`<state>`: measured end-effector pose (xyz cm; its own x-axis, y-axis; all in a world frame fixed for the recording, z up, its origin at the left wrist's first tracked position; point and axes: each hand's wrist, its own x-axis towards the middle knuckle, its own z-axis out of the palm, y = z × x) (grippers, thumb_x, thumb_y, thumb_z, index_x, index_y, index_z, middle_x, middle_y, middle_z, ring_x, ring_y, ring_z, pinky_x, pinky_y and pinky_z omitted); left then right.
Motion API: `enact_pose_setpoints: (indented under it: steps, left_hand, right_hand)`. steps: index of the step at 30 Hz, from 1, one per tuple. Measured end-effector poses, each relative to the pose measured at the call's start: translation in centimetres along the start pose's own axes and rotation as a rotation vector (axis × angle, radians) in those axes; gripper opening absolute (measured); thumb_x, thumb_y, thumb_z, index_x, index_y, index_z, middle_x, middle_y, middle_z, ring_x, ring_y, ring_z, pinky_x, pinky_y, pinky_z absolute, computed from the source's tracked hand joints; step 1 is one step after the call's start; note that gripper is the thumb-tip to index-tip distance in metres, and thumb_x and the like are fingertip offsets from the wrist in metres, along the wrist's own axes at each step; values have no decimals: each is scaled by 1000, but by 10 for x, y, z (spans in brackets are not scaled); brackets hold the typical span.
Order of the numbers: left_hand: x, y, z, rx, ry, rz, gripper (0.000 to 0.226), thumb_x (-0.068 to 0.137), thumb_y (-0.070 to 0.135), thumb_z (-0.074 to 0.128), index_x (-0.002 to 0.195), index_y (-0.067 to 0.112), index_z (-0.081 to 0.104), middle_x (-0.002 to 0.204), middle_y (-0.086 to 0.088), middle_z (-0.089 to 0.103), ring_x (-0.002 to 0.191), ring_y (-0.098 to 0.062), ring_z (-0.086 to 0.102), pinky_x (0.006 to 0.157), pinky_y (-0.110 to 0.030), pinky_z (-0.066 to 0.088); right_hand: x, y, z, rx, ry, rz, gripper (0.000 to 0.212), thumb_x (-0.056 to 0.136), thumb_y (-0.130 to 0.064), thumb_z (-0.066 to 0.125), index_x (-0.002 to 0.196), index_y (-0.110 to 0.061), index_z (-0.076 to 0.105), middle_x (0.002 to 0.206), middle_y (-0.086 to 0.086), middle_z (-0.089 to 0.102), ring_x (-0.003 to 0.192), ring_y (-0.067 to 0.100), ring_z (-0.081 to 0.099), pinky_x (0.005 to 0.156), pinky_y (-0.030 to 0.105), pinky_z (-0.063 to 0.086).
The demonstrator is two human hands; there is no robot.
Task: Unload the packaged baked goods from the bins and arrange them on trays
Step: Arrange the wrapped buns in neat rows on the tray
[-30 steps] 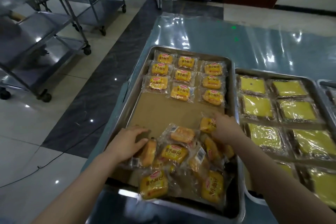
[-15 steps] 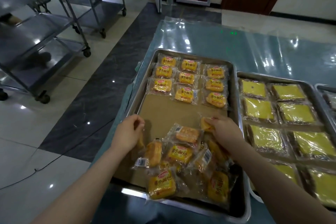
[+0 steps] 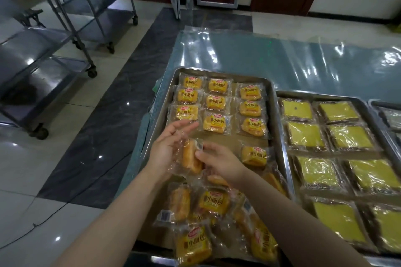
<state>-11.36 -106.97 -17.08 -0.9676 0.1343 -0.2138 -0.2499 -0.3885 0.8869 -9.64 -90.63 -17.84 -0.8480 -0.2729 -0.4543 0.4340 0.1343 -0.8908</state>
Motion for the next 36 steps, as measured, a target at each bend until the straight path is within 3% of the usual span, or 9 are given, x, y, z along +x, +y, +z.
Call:
enact_pose_setpoints:
  steps: [4,8,13,18,21,27,30,33,36]
  left_hand:
    - [-8,-8,-13,195,12,-70,37,90,44,51,123,27,56,119,5,64,104,-16,63,82,-39,52]
    - [-16,-20,-26,592,174,-85,51,89,38,58,136,30,40,115,25,51,97,11,48,80,-15,39]
    - [-17,-30,-36,728,148,-121,50,91,15,57,138,21,40,136,4,48,116,-5,45,95,-21,35]
    - [-17,-37,-41,1075,66,6,55,93,13,53,140,37,37,148,10,34,131,-4,32,108,-28,29]
    - [-5,-44,-27,1355,-119,159,67,92,7,46,146,37,22,156,13,7,143,-8,5,116,-33,13]
    - [15,-60,-9,1531,-304,-121,94,88,-1,48,144,40,-16,151,2,-30,138,-18,-26,117,-42,5]
    - [16,-61,-13,1563,-296,-143,90,90,13,51,145,38,-16,153,-1,-26,141,-22,-20,116,-41,5]
    - [13,-56,-20,1578,-156,-91,75,91,37,51,150,29,5,157,-10,11,143,-31,13,114,-41,20]
    - [14,-44,-25,1527,-74,-162,71,90,60,41,148,24,22,156,-11,16,138,-30,28,112,-40,26]
  right_hand:
    - [8,5,-1,259,254,-58,34,81,-10,71,111,-16,56,98,-2,72,89,16,70,77,38,58]
    - [17,11,-4,-253,628,-257,32,77,-21,77,88,-36,50,92,-12,60,85,5,60,75,26,51]
    - [35,32,10,-767,191,-168,31,81,-22,72,107,-35,60,106,-19,52,102,5,53,92,27,47]
    - [37,42,0,-1034,371,-310,37,86,-24,63,120,-37,59,136,-14,46,124,10,39,109,34,30]
    - [37,42,-8,-1068,229,-314,57,87,-23,61,140,-30,42,154,-6,28,140,20,28,115,40,23]
    - [37,47,-15,-1061,128,-229,66,91,-21,53,149,-33,25,159,-1,16,144,22,22,114,36,23]
    - [36,49,-16,-983,157,-242,60,90,-21,54,145,-36,33,156,-3,25,137,21,36,112,38,31]
    - [33,47,-18,-853,282,-256,44,91,-21,57,131,-39,52,135,-9,55,107,19,60,95,34,48]
    - [32,44,-22,-848,322,-287,33,91,-20,57,121,-33,61,124,-10,60,112,11,55,97,27,41]
